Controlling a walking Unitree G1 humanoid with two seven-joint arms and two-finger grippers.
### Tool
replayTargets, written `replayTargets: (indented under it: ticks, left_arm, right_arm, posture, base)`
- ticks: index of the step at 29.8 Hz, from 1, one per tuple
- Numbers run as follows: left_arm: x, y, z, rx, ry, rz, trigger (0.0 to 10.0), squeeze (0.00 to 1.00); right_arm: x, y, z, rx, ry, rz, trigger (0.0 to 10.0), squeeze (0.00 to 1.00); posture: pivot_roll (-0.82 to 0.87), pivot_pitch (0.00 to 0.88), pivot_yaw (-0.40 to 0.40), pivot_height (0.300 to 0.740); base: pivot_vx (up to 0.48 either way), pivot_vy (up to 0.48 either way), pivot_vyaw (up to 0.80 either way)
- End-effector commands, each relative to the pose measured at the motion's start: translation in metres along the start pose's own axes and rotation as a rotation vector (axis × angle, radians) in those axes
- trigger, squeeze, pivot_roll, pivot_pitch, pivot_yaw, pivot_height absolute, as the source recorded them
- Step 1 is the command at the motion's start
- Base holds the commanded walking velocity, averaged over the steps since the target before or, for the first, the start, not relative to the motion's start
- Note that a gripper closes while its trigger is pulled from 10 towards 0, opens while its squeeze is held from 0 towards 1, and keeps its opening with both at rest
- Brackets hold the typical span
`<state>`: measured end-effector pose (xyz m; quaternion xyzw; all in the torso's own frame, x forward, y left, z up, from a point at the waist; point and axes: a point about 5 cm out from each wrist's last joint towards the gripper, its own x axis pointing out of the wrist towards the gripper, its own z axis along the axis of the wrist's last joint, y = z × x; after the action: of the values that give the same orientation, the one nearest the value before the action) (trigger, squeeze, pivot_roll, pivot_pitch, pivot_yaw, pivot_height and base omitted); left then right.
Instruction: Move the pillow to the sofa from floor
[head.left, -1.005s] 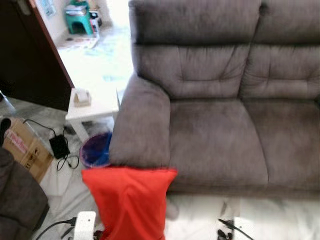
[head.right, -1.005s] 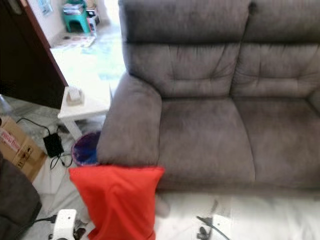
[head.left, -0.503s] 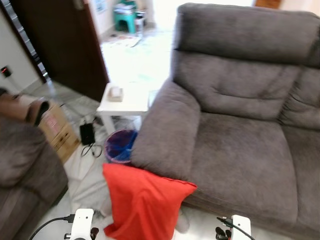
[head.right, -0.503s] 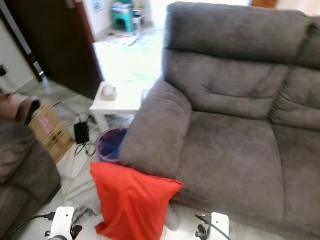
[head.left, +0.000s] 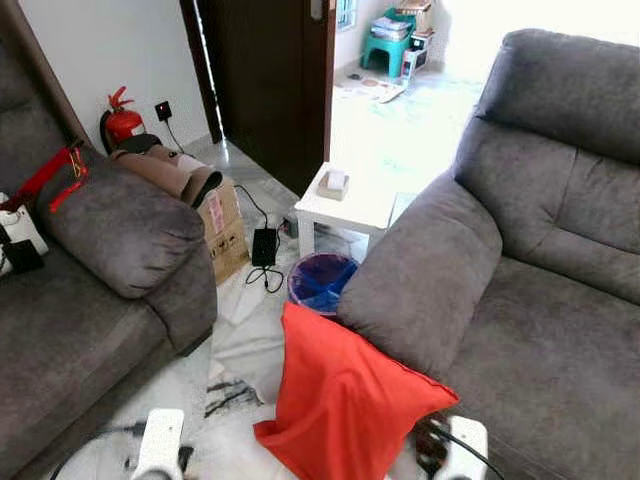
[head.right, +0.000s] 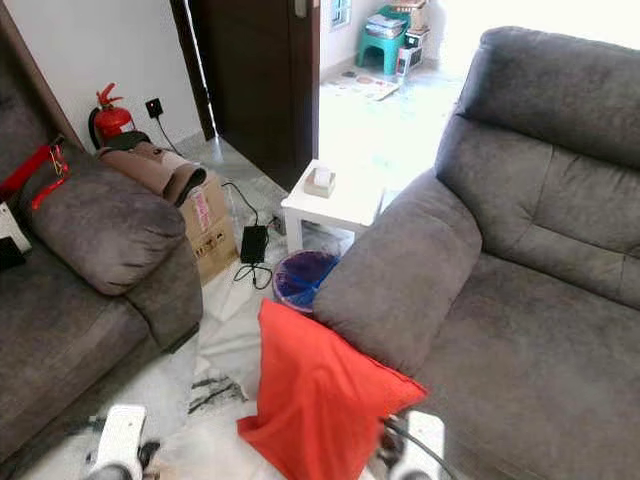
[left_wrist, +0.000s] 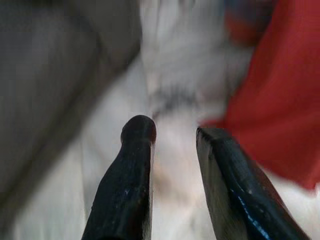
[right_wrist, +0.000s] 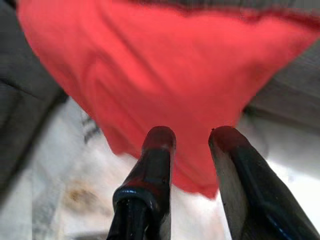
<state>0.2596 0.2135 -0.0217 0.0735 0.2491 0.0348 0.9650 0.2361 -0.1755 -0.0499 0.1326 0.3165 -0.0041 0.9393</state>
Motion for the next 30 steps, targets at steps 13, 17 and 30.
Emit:
replayTargets:
  ticks: [13, 17, 30]
  left_arm:
    - [-0.018, -0.015, -0.011, 0.062, -0.146, -0.122, 10.0, 0.00]
    - [-0.018, -0.015, -0.017, -0.044, -0.094, -0.069, 10.0, 0.00]
    - [-0.033, 0.009, -0.066, -0.046, 0.212, -0.003, 10.0, 0.00]
  right_arm:
    - [-0.001, -0.004, 0.049, 0.070, -0.330, 0.058, 10.0, 0.00]
    - [-0.001, 0.006, 0.031, 0.065, -0.255, 0.077, 10.0, 0.00]
    - [0.004, 0.021, 0.054, 0.057, -0.345, 0.112, 10.0, 0.00]
  posture:
    - [0.02, 0.105, 0.062, 0.740]
    - [0.02, 0.109, 0.062, 0.740]
    - [0.01, 0.149, 0.062, 0.740]
  base:
    - [0.000, 0.000, 0.00]
    - [0.000, 0.000, 0.00]
    - [0.000, 0.000, 0.00]
